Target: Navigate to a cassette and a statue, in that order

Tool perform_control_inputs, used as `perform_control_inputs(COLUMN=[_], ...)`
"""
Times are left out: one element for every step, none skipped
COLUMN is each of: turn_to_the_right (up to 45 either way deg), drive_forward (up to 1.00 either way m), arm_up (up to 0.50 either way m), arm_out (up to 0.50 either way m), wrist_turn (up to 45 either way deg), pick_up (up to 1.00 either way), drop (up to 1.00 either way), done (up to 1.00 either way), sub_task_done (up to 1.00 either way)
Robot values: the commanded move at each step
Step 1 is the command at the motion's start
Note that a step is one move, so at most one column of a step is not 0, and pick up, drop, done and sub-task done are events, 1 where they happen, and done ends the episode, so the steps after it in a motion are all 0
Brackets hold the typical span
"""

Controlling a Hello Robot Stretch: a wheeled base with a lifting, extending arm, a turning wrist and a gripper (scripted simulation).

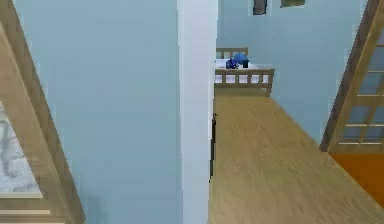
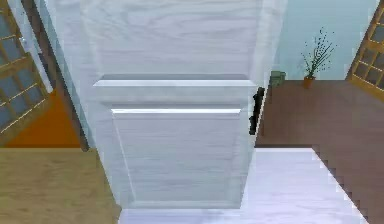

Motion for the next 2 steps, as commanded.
perform_control_inputs(turn_to_the_right=[-45.0,-45.0], drive_forward=[0.0,0.0], arm_up=[0.0,0.0], arm_out=[0.0,0.0], wrist_turn=[0.0,0.0], pick_up=[0.0,0.0], drop=[0.0,0.0], done=[0.0,0.0], sub_task_done=[0.0,0.0])
